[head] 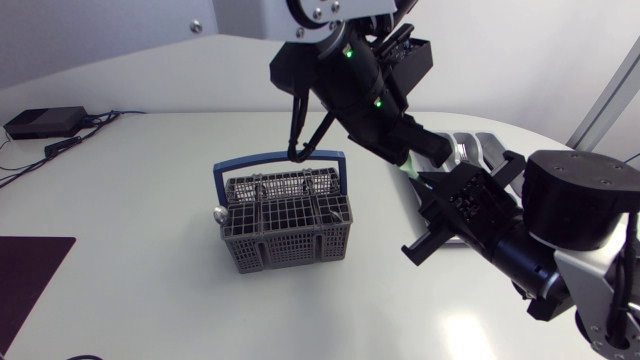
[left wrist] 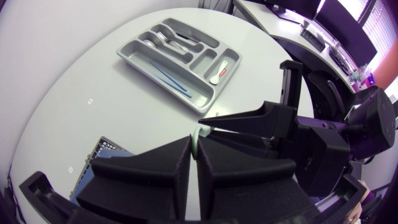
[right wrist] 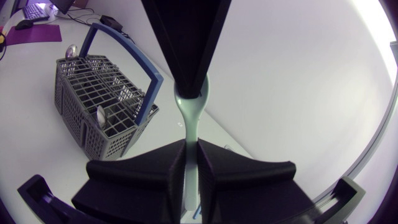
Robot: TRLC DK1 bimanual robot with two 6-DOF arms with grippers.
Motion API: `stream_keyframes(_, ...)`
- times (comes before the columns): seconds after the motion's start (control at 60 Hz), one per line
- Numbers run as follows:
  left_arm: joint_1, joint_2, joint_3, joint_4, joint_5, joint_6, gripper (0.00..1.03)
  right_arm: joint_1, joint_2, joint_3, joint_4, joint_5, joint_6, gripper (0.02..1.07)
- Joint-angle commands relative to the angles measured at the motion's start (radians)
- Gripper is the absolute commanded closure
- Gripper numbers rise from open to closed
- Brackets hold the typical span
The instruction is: Unload the cutlery basket into the drawer organizer.
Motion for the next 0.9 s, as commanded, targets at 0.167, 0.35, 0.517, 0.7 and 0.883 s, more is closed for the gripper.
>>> stream_keyframes(0.167,0.007,0.003,0.02,-0.008,0.028,-0.03,0.14,0.002,-0.039,-0.008,-0.015,-0.028,-0.021,1.01)
stream_keyframes(0.35,0.059,-0.022,0.08,-0.005,0.028,-0.021,0.06,-0.063,-0.128,-0.049,-0.103,-0.11,-0.059,1.01)
stream_keyframes(0.517,0.143,-0.046,0.14,-0.002,0.023,0.073,0.06,-0.267,-0.221,-0.069,-0.245,-0.328,-0.138,1.01)
stream_keyframes(0.7,0.168,-0.068,0.073,-0.024,-0.004,0.404,0.06,-0.59,-0.226,-0.057,-0.366,-0.649,-0.331,1.01)
stream_keyframes(0.883,0.165,-0.14,-0.099,-0.03,-0.012,0.716,0.08,-0.8,-0.08,-0.014,-0.449,-0.836,-0.583,1.01)
